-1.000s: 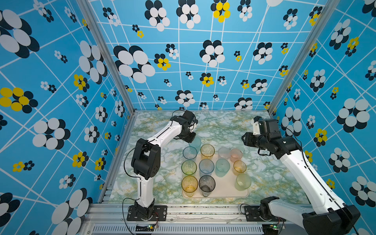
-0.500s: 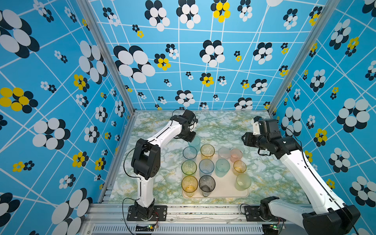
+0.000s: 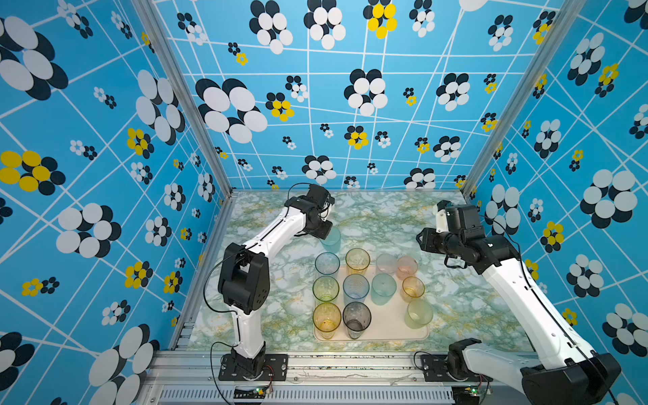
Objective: Place the glasses into the tray
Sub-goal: 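Close the left gripper on the teal cup and lift it, then carry the teal cup over the tray's nearer end with the left gripper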
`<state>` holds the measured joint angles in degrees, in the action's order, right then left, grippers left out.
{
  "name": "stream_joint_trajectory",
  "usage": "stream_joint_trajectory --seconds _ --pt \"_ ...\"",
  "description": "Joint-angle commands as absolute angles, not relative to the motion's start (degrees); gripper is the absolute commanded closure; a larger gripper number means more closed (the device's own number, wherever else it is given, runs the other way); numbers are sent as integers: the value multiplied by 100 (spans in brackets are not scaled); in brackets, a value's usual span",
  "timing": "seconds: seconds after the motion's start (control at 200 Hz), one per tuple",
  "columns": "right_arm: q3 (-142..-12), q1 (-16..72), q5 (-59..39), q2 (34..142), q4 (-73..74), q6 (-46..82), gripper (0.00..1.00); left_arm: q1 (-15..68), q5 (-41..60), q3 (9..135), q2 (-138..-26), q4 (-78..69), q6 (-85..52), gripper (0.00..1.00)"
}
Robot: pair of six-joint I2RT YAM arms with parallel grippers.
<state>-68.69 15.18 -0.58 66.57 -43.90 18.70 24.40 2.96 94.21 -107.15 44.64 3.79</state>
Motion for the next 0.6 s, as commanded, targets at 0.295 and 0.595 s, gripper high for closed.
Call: stream_joint_trajectory --seconds 0.295,0.595 --pt "-6629 1481 132 6583 -4315 1854 56 2410 510 8761 -8692 3578 228 96" --pt "-6547 1485 246 6582 -4105 2017 56 3153 1346 8921 -7627 3995 753 95"
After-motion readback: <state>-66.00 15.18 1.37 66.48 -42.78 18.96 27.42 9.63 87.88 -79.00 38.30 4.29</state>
